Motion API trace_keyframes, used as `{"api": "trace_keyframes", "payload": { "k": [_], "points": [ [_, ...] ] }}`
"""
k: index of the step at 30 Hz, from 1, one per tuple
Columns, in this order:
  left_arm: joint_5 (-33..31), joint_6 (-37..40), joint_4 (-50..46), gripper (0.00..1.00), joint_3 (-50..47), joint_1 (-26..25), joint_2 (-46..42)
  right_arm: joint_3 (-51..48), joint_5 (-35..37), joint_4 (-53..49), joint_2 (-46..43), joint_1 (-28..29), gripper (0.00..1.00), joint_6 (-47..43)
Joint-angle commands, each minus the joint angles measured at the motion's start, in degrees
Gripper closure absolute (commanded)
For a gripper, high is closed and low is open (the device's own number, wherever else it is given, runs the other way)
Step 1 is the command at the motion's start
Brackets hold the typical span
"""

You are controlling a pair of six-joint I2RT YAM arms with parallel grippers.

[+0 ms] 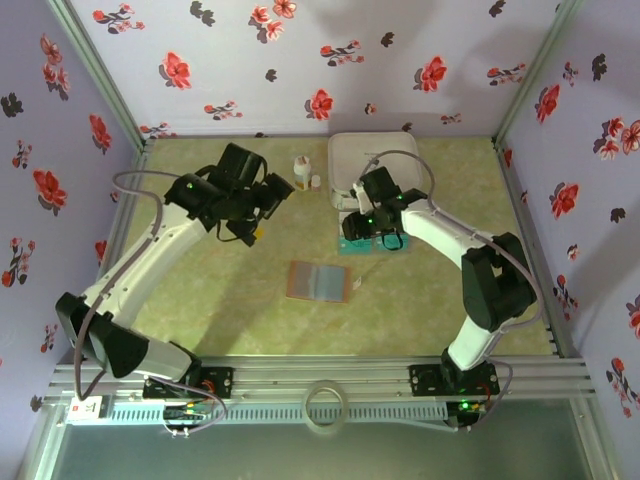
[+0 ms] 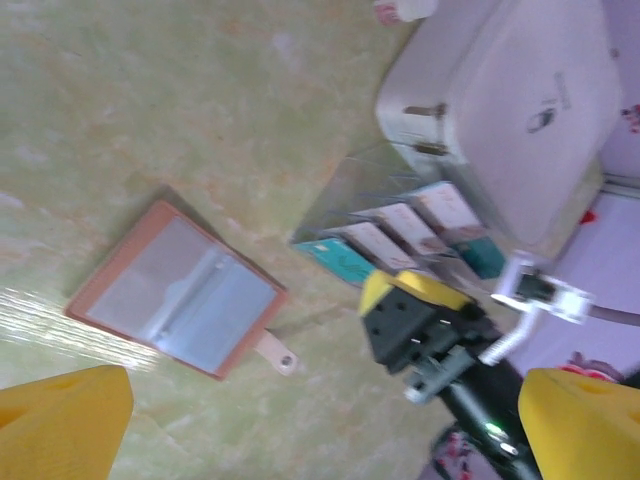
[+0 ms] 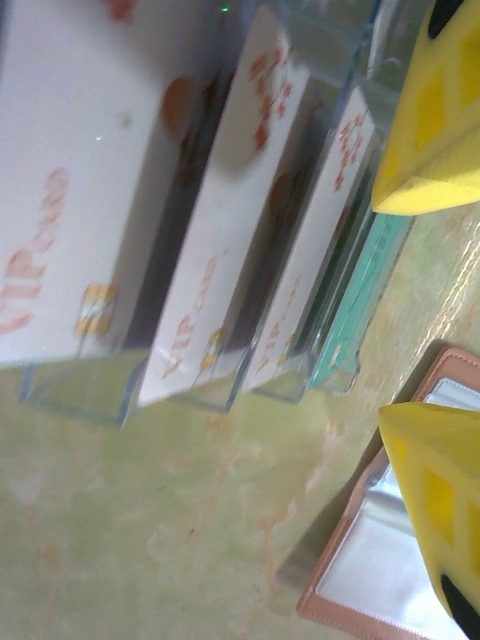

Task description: Put the credit cards into the card holder

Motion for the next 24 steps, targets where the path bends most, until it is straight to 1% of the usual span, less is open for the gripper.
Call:
{"api": "trace_keyframes", "payload": {
  "k": [1,6,13,18,24],
  "points": [
    [-1.50,3.96,3.70,0.00,-5.78,0.13,-2.82,2.07,1.77,-1.49,1.95,1.57,0.48,-4.40],
    [0.56,7.80,12.13,0.00,-16.55,1.47,-7.26,2.25,3.29,-1.11,3.48,3.14,0.48,-7.45],
    [2.76,11.27,20.51,0.00,-27.27,3.31,-13.65,2.08,8.28,-1.09,5.21,5.03,0.49,-11.17],
    [3.78,12.30,24.20,0.00,-33.64,4.28,-17.41,1.75,10.49,-0.38,4.89,5.39,0.50,-12.26],
    [4.71,12.27,25.41,0.00,-37.03,4.90,-18.53,1.82,11.88,-2.26,5.70,5.74,0.50,-14.53]
  ]
}}
